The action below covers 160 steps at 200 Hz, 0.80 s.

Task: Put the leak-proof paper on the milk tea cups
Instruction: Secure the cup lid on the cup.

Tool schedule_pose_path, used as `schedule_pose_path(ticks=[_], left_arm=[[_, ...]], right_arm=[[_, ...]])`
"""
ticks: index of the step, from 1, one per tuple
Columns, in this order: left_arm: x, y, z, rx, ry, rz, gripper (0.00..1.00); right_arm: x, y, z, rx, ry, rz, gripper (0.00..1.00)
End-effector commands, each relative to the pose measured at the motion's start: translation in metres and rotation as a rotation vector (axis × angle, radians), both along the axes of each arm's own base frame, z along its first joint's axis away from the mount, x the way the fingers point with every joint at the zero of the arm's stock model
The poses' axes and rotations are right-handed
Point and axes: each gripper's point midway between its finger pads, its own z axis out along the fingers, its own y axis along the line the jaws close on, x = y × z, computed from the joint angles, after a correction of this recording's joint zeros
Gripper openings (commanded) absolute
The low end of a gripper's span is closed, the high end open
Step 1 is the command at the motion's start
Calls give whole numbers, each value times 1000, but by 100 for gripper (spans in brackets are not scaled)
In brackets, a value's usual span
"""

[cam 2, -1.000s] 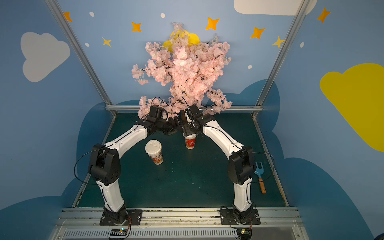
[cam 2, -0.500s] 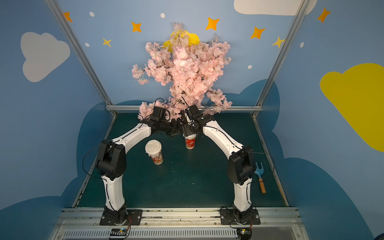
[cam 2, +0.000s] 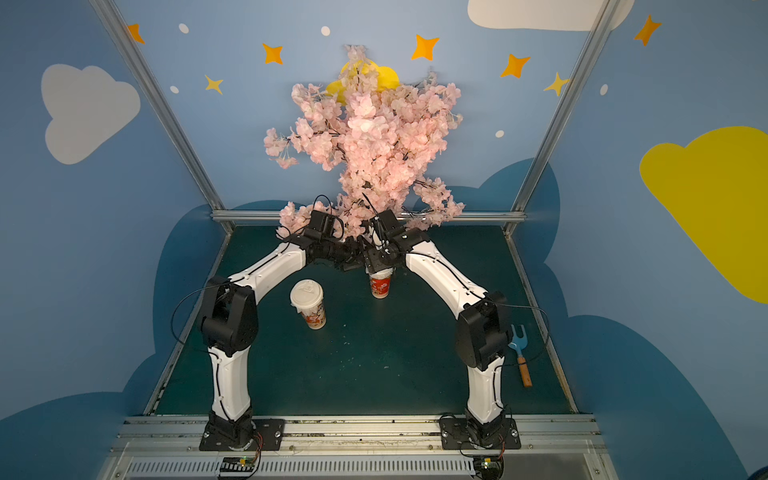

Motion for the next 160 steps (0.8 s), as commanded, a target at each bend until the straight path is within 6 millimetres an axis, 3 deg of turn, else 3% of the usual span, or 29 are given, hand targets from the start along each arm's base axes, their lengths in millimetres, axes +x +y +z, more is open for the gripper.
schedule_pose_path(ticks=[1, 101, 160], left_arm=[[-26, -17, -19, 22, 54, -108, 86], [-30, -6, -43, 96, 131, -128, 82], [-29, -5, -47, 114, 125, -123, 83]], right_arm=[[-34, -5, -53, -72, 201, 8, 80], [-32, -2, -49, -58, 193, 11, 81], [-31, 0, -26, -15, 153, 7, 88]])
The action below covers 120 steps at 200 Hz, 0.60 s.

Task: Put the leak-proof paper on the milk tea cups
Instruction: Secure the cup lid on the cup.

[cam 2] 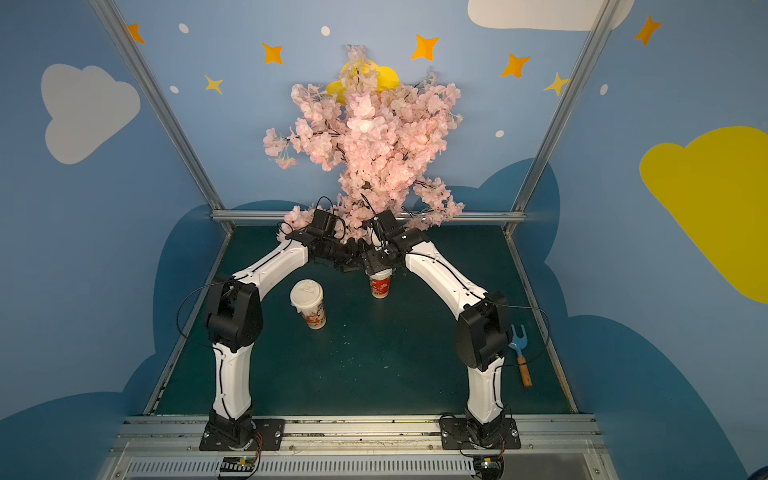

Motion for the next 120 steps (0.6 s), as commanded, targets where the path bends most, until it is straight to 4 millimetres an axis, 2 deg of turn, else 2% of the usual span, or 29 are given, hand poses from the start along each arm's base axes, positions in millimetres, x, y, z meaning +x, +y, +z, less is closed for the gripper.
schedule_pose_path(ticks=[1, 79, 120], left_arm=[[-24, -6, -37, 76, 92, -64, 83], [-25, -5, -37, 84, 91, -62, 83], [-23, -5, -34, 83, 82, -58, 83]], right_arm=[[-27, -2, -27, -17, 148, -12, 88], [-27, -5, 3, 84, 132, -38, 93], [-26, -18, 12, 146, 150, -77, 93]])
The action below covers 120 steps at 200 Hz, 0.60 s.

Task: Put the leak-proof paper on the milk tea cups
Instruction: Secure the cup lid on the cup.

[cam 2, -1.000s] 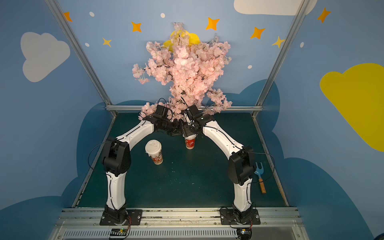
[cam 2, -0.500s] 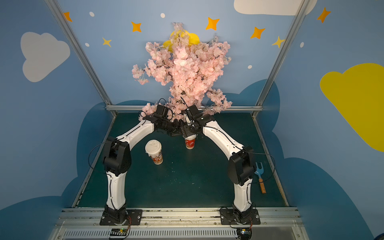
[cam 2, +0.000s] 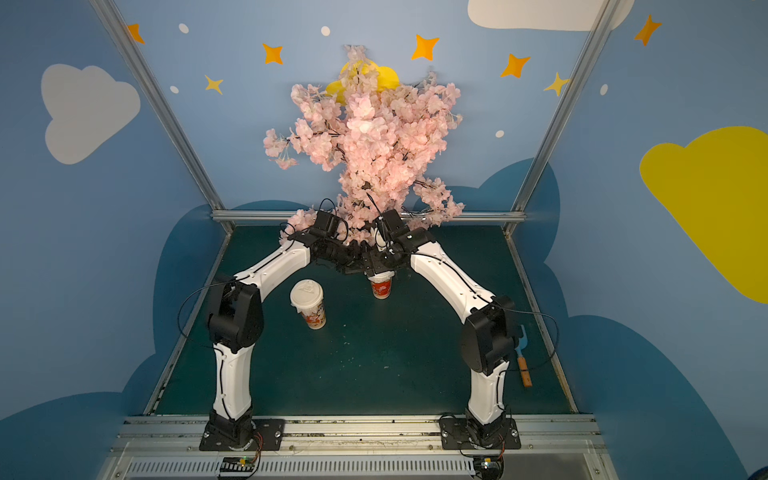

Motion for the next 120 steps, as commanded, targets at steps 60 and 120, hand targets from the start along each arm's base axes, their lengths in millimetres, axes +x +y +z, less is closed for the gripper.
schedule_pose_path(ticks=[60, 120], left_arm=[[-11, 2, -33, 79, 77, -11, 82], [-7, 4, -33, 90, 73, -1, 82]], right_arm=[[-1, -29, 2, 98, 96, -116, 93], [-10, -28, 16, 348, 201, -128, 93]])
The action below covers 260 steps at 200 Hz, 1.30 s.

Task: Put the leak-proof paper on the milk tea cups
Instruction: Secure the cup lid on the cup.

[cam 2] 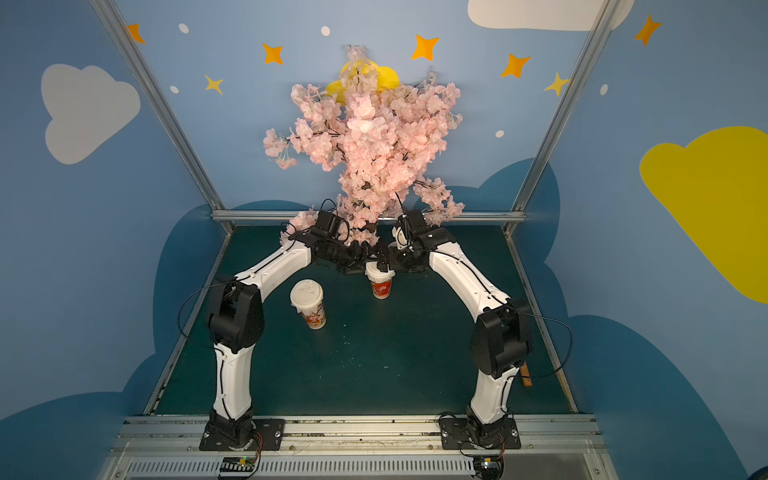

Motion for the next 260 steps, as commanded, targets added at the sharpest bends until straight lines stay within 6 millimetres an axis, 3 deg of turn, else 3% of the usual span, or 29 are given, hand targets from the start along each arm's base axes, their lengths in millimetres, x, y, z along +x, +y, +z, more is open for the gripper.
schedule_pose_path(ticks=[1, 36, 88, 151, 188, 260], left_arm=[[-6, 5, -36, 82, 75, 0, 82], [-3, 4, -36, 84, 72, 4, 82], [-1, 3, -36, 80, 71, 7, 82], [-1, 4, -35, 82, 70, 7, 82], [-1, 4, -35, 81, 71, 8, 81], [0, 5, -38, 82, 75, 10, 81]], right_arm=[[-9, 8, 21, 179, 39, 3, 93], [-14, 9, 17, 361, 128, 4, 92], [-13, 13, 2, 479, 222, 10, 85], [-8, 8, -31, 481, 300, -25, 78], [-10, 4, -51, 462, 323, -34, 68], [-11, -3, -88, 411, 366, -54, 67]])
